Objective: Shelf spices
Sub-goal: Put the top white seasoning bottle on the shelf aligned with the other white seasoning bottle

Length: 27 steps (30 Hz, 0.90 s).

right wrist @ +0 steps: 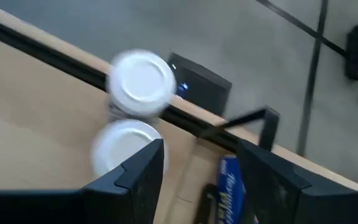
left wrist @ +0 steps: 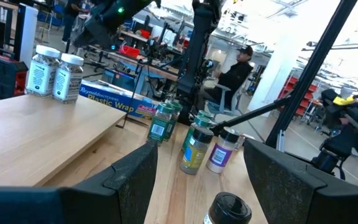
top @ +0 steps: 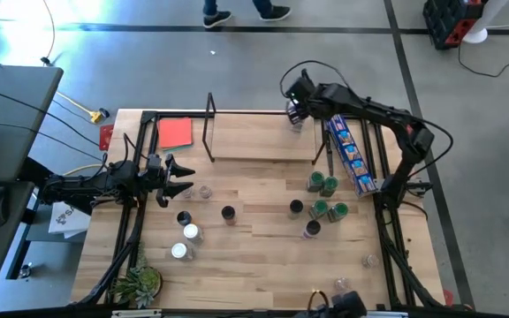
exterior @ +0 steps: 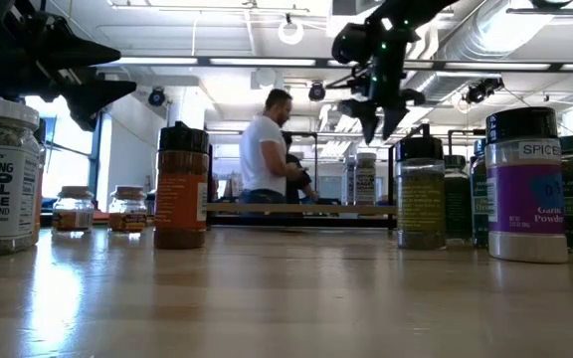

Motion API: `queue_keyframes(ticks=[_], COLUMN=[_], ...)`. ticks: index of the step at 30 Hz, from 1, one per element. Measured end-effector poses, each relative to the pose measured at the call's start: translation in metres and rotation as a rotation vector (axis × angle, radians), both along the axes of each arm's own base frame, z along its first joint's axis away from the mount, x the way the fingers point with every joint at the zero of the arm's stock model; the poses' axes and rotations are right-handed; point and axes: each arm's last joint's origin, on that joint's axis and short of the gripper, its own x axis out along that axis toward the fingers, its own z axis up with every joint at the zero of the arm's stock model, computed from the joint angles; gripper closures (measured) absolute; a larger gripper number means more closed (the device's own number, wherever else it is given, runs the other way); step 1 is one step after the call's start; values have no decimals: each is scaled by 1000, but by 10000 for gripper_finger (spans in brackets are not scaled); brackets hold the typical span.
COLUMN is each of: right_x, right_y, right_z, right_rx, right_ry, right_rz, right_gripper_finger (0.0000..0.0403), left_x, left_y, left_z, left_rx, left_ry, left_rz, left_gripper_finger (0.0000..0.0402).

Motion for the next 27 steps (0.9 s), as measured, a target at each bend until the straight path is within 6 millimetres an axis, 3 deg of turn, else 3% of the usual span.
queue_keyframes(ticks=[13,27], right_x=[10,17], right_y=[-5,-3], right_z=[-20,-20], right_rx=[18,-24], right_ry=[88,148], right_rz=[46,134], right_gripper_finger=[204,204], left_x=[0,0], left_y=[0,0], left_z=[0,0], left_rx=[0,-1], left_ry=[-1,0], left_rz=[0,0], left_gripper_finger=[165,165])
